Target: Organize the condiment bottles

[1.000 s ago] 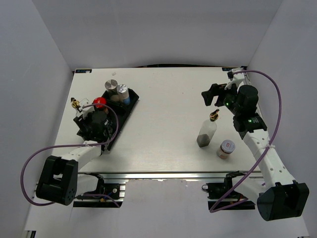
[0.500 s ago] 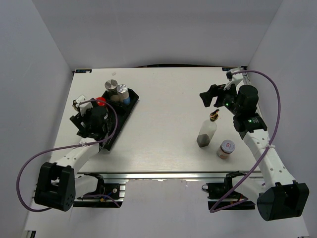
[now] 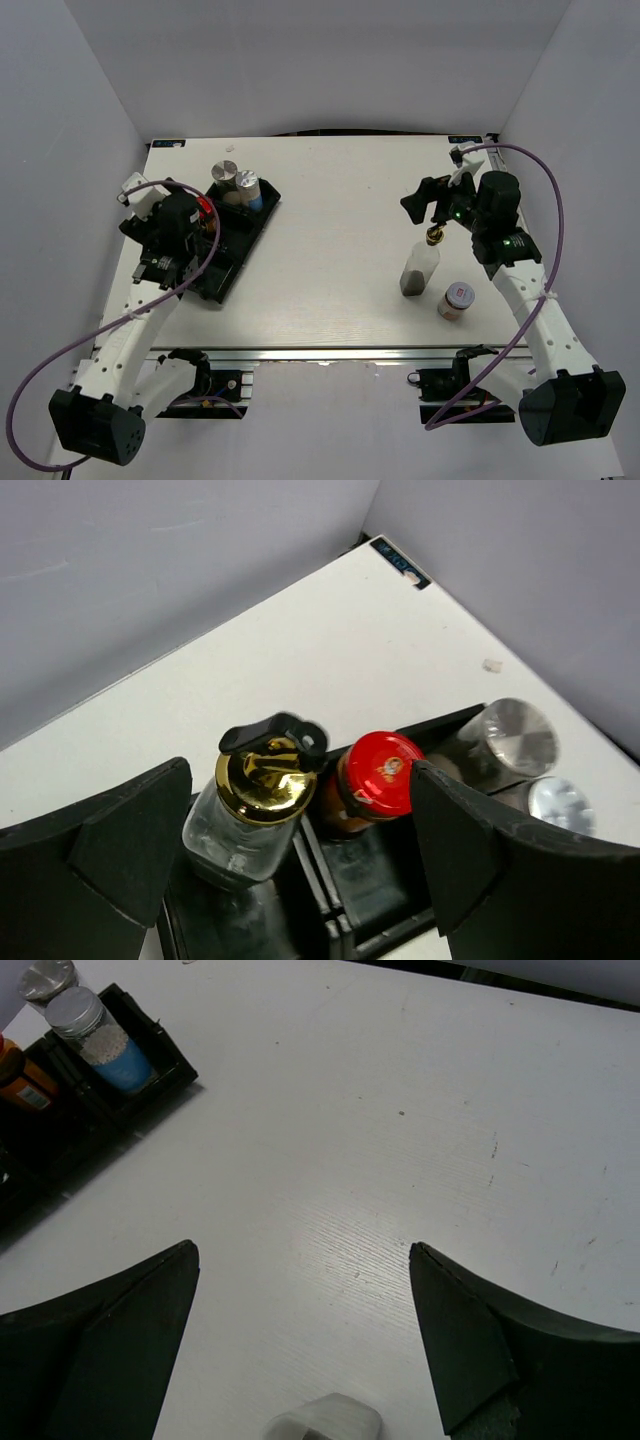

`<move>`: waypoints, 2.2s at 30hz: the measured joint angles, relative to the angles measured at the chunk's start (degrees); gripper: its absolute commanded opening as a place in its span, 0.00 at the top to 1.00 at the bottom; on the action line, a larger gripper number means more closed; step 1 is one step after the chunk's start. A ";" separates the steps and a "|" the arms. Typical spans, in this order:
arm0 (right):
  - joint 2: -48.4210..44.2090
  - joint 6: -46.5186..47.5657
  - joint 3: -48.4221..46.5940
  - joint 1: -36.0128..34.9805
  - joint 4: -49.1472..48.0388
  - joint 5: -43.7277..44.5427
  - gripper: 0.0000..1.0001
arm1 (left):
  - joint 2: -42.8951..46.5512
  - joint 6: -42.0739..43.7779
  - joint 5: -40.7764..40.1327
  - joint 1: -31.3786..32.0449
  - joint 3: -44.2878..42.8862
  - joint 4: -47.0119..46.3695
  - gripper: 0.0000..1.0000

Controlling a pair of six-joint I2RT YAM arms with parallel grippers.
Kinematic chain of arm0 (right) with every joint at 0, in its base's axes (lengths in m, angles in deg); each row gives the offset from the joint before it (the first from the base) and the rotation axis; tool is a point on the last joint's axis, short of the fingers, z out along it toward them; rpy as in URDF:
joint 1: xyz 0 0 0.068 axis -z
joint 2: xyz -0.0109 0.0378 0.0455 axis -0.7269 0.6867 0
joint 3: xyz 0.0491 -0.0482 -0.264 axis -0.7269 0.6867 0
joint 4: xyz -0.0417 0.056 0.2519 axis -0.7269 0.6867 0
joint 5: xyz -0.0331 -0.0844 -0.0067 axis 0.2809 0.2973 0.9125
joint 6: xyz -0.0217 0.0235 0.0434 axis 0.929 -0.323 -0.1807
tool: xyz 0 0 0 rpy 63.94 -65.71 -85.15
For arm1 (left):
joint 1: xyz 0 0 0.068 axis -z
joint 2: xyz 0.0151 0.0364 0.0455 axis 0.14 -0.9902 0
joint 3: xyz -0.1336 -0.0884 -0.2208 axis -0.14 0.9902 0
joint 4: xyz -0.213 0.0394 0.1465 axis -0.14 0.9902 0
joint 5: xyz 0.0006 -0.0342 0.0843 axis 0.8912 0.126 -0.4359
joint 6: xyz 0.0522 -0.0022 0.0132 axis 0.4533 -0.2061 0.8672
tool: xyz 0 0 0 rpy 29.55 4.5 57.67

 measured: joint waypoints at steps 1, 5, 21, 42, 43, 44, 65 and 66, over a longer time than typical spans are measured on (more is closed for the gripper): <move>-0.02 0.15 -0.26 0.00 0.70 0.39 0.11 | 0.33 -1.27 0.31 0.00 -2.14 2.82 0.02; -0.98 0.72 -1.03 0.00 3.21 0.87 0.10 | 1.66 -4.46 1.55 0.00 -8.92 10.80 0.02; -2.84 2.99 -15.26 0.00 8.68 4.26 0.10 | 3.69 0.50 16.79 0.00 -13.49 9.38 0.02; -15.58 -6.27 -3.72 -0.07 22.95 9.79 0.11 | -11.47 6.25 35.01 9.94 -21.09 -1.77 0.02; -15.32 -6.03 -2.56 -0.11 22.99 9.68 0.10 | -12.09 6.60 35.28 11.85 -21.05 -2.23 0.02; -15.17 -5.81 -1.62 -0.17 23.04 9.77 0.11 | -12.59 6.78 35.78 13.25 -20.74 -2.95 0.02; -11.87 -3.52 3.23 -7.63 18.29 17.57 0.89 | -15.47 11.93 56.98 17.57 -5.11 -18.36 0.02; -11.87 -3.56 3.23 -7.82 18.29 17.44 0.95 | -15.56 12.92 60.02 17.79 -4.68 -19.37 0.02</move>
